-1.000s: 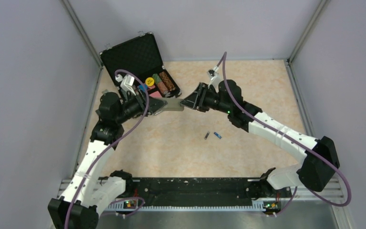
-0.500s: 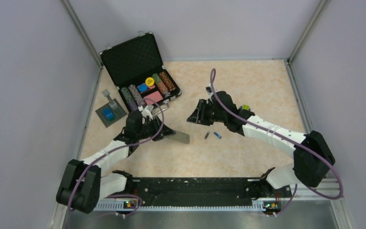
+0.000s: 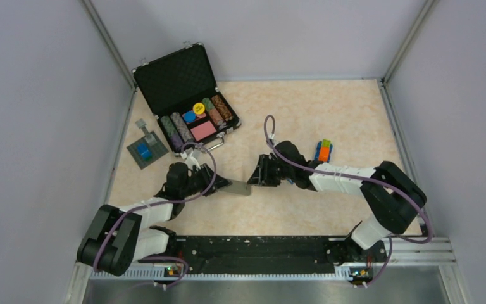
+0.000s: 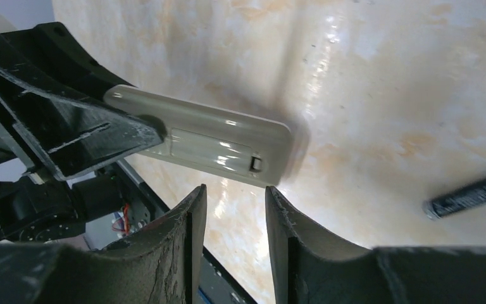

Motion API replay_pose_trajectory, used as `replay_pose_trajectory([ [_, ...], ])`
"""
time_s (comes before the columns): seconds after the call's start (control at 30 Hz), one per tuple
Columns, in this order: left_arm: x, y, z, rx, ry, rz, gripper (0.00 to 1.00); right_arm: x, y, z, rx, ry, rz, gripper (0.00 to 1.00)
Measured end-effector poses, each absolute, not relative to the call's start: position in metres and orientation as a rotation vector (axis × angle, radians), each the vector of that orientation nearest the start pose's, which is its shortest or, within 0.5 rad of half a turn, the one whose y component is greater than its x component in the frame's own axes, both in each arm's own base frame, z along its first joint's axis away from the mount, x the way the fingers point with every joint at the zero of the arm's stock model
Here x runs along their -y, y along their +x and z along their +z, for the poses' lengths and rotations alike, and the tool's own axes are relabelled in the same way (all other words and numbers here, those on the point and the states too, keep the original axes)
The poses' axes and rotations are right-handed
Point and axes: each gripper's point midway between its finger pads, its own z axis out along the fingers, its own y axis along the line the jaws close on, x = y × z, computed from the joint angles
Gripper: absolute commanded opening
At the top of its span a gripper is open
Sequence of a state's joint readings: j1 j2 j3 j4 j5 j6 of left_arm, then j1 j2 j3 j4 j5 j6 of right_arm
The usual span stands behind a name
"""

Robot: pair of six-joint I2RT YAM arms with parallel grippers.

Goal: Load the batteries into the remote control
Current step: Remove the battery cover from the remote control.

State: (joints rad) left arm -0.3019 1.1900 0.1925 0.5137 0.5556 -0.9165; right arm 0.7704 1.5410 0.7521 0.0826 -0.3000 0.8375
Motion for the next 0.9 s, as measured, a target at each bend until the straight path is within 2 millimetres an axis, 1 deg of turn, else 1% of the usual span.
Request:
replay_pose_trajectory([
  [0.1,0.198,0.228,0.066,-2.213,-0.311,-1.293,0.00,-0.341,0.219,0.073,-2.502,-0.104,1.153,0.36],
  [0.13,0.198,0.229,0.066,-2.209,-0.311,-1.295,0.00,-0.346,0.220,0.072,-2.494,-0.106,1.169,0.34],
  [0.23,0.198,0.229,0.066,-2.205,-0.313,-1.295,0.00,-0.354,0.220,0.064,-2.500,-0.088,1.188,0.32],
  [0.33,0.197,0.229,0.066,-2.204,-0.314,-1.291,0.00,-0.355,0.222,0.058,-2.512,-0.046,1.184,0.31],
  [0.5,0.195,0.231,0.067,-2.193,-0.305,-1.269,0.00,-0.358,0.227,0.061,-2.494,-0.006,1.199,0.28],
  [0.6,0.195,0.231,0.066,-2.192,-0.303,-1.266,0.00,-0.361,0.228,0.057,-2.498,0.012,1.212,0.26],
  [0.7,0.194,0.233,0.066,-2.189,-0.309,-1.257,0.00,-0.361,0.226,0.052,-2.520,0.026,1.213,0.26],
  [0.9,0.194,0.233,0.066,-2.190,-0.312,-1.255,0.00,-0.361,0.226,0.051,-2.525,0.031,1.213,0.29],
])
